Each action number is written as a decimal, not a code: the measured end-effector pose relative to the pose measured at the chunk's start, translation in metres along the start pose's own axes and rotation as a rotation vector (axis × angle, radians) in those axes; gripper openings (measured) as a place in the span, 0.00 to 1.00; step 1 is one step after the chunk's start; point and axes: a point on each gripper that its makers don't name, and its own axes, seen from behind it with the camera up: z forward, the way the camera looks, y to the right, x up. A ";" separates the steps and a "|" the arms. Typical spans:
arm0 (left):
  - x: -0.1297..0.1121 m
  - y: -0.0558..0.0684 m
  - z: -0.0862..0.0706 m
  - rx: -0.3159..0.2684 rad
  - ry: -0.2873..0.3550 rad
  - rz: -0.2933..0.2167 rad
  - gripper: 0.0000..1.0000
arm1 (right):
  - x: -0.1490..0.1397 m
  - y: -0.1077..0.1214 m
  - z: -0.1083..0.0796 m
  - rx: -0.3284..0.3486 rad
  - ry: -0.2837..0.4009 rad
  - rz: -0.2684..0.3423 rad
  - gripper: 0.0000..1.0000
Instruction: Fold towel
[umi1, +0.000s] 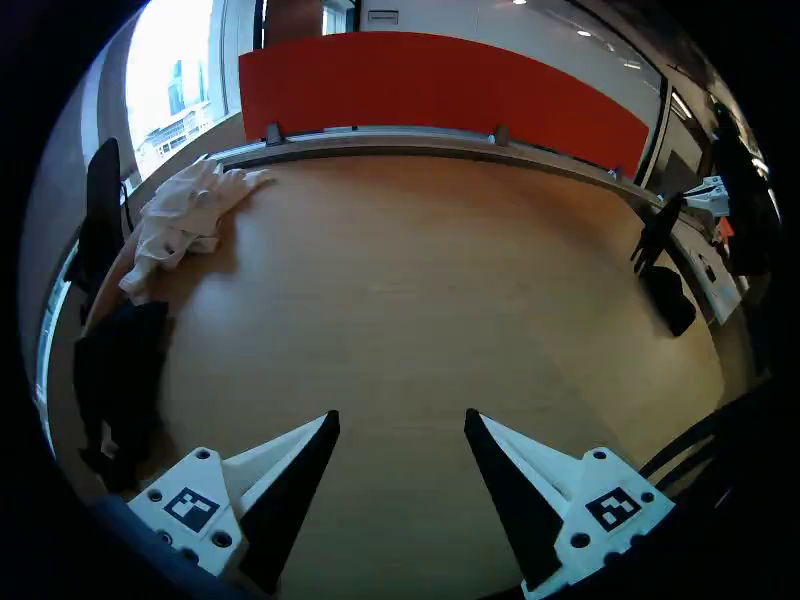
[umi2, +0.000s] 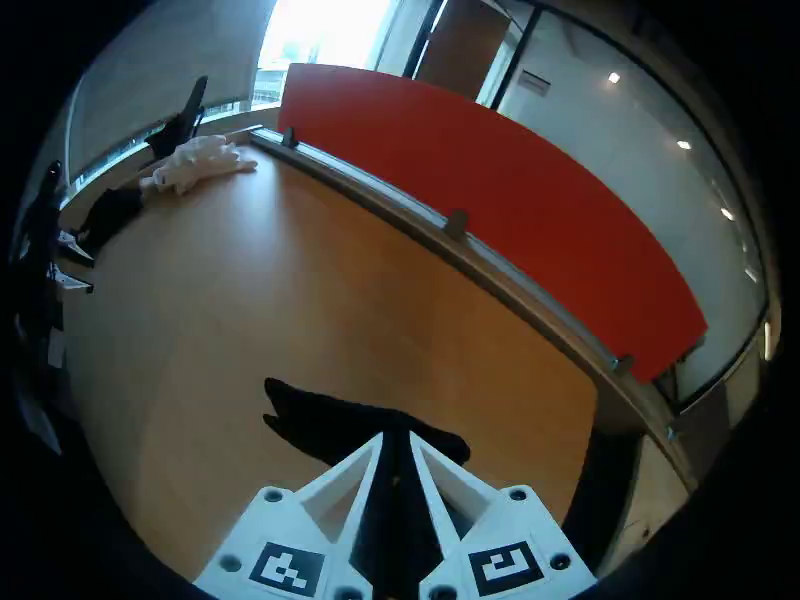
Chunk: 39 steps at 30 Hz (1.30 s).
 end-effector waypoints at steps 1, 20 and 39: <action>0.000 0.001 0.000 0.001 -0.001 0.000 0.93 | -0.001 0.004 0.001 -0.003 -0.002 0.002 0.04; 0.004 0.010 0.001 0.020 -0.013 0.011 0.93 | -0.016 0.050 0.009 -0.036 -0.022 0.024 0.04; 0.009 0.026 0.007 0.012 -0.020 0.036 0.93 | -0.055 0.068 -0.002 -0.051 -0.063 0.065 0.04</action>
